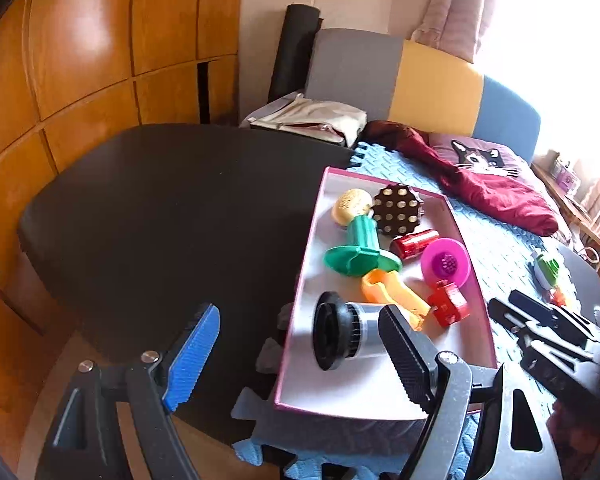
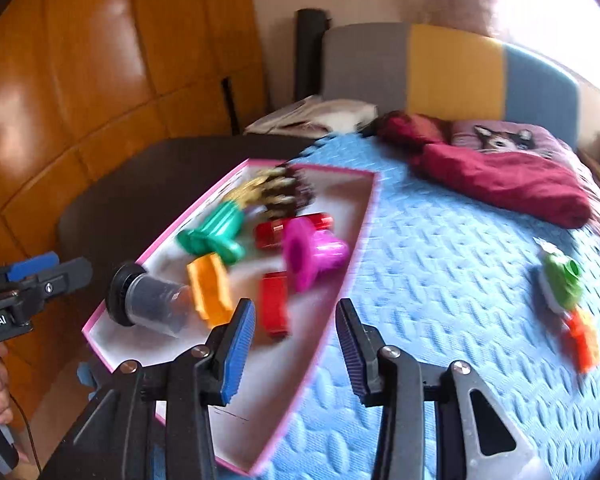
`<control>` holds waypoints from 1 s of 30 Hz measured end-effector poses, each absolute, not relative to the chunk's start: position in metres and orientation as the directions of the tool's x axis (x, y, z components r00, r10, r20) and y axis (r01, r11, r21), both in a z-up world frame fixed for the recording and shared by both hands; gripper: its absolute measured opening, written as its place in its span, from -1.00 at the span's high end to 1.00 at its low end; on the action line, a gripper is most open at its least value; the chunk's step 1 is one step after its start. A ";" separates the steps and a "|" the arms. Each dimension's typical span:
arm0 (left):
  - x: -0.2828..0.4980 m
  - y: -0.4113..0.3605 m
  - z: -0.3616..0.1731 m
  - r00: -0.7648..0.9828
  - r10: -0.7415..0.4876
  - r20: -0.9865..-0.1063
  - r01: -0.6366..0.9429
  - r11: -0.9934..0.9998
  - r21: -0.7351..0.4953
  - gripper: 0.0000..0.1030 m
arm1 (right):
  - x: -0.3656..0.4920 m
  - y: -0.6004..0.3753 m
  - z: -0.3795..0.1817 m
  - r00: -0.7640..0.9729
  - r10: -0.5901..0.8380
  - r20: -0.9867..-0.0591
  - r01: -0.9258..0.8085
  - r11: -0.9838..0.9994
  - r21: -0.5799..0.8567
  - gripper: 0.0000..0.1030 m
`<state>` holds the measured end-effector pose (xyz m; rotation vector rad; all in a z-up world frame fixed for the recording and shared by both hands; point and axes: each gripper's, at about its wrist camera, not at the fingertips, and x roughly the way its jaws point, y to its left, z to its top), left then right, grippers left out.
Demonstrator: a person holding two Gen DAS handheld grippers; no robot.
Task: Organize rigid objects
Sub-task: 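Move both tools back toward the toys on the blue mat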
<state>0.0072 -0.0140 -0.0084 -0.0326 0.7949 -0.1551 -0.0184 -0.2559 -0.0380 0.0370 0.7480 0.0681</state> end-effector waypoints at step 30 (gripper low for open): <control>0.024 -0.224 0.003 0.436 -0.483 -0.759 0.555 0.808 -0.195 -0.56 | -0.109 -0.440 -0.072 0.617 -0.324 -0.717 0.488 0.872 0.026 -0.23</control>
